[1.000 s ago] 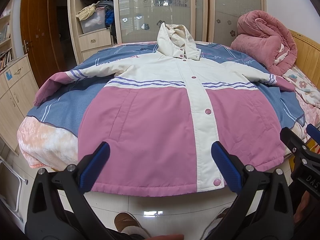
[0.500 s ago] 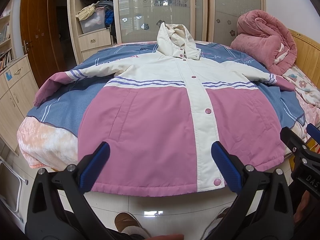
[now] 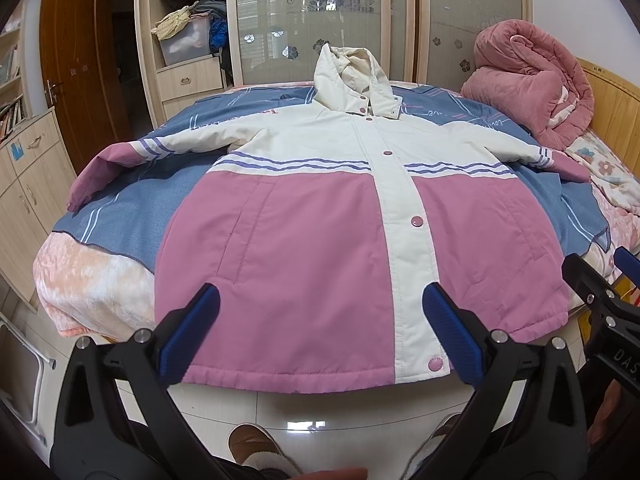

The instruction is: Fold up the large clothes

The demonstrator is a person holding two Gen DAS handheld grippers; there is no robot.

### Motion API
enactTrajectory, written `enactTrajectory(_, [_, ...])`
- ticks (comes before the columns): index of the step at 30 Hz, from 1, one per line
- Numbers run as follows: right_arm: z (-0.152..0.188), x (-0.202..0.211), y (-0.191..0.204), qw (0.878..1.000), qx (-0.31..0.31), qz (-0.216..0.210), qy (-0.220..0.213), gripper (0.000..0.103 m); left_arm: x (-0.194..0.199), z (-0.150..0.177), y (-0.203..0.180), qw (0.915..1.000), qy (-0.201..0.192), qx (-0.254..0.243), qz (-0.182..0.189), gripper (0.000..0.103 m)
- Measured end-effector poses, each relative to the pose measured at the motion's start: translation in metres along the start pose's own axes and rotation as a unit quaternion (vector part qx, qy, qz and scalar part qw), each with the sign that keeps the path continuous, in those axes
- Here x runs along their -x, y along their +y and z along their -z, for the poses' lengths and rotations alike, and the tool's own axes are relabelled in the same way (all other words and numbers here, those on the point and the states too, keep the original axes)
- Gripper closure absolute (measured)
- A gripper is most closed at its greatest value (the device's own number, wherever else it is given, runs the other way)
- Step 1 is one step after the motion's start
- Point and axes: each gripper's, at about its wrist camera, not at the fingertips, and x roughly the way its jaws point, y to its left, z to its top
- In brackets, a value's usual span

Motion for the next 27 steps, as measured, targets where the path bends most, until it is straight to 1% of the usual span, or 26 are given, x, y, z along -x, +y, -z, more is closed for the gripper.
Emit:
enactTrajectory(7, [-0.001, 0.002, -0.001, 1.000, -0.001, -0.003, 0.001, 0.001, -0.001, 0.001, 0.000, 1.0000, 0.000, -0.001, 0.003, 0.002])
enactTrajectory(11, [-0.002, 0.004, -0.002, 1.000, 0.000, -0.008, -0.004, 0.001, -0.001, 0.002, 0.003, 0.9998, -0.009, 0.005, 0.016, 0.002])
enactTrajectory(13, [-0.002, 0.004, 0.000, 1.000, 0.001, -0.010, -0.011, 0.001, -0.003, 0.003, 0.009, 0.9993, -0.016, 0.011, 0.031, 0.002])
enactTrajectory(15, [-0.001, 0.002, 0.000, 1.000, 0.000, -0.006, -0.014, 0.001, -0.006, 0.003, 0.015, 0.9994, -0.019, 0.017, 0.022, 0.002])
enactTrajectory(16, [-0.002, 0.002, -0.002, 1.000, -0.006, -0.011, -0.014, 0.001, -0.007, 0.002, 0.017, 0.9995, -0.019, 0.018, 0.015, 0.002])
enactTrajectory(19, [-0.003, 0.005, 0.003, 1.000, 0.001, -0.016, -0.025, 0.001, -0.008, -0.001, 0.022, 0.9991, -0.031, 0.021, -0.018, 0.002])
enactTrajectory(20, [-0.004, 0.006, 0.005, 0.999, 0.003, -0.022, -0.024, 0.001, -0.009, -0.003, 0.023, 0.9990, -0.035, 0.021, -0.021, 0.002])
enactTrajectory(21, [-0.005, 0.010, 0.006, 0.999, 0.002, -0.032, -0.033, 0.001, -0.010, -0.005, 0.023, 0.9990, -0.035, 0.020, -0.020, 0.002])
enactTrajectory(24, [-0.004, 0.015, 0.009, 0.998, 0.006, -0.039, -0.053, 0.001, -0.015, -0.010, 0.027, 0.9991, -0.032, 0.021, -0.018, 0.002])
enactTrajectory(27, [-0.002, 0.006, 0.006, 0.998, -0.001, -0.042, -0.052, 0.001, -0.022, -0.015, 0.030, 0.9992, -0.029, 0.023, -0.012, 0.002])
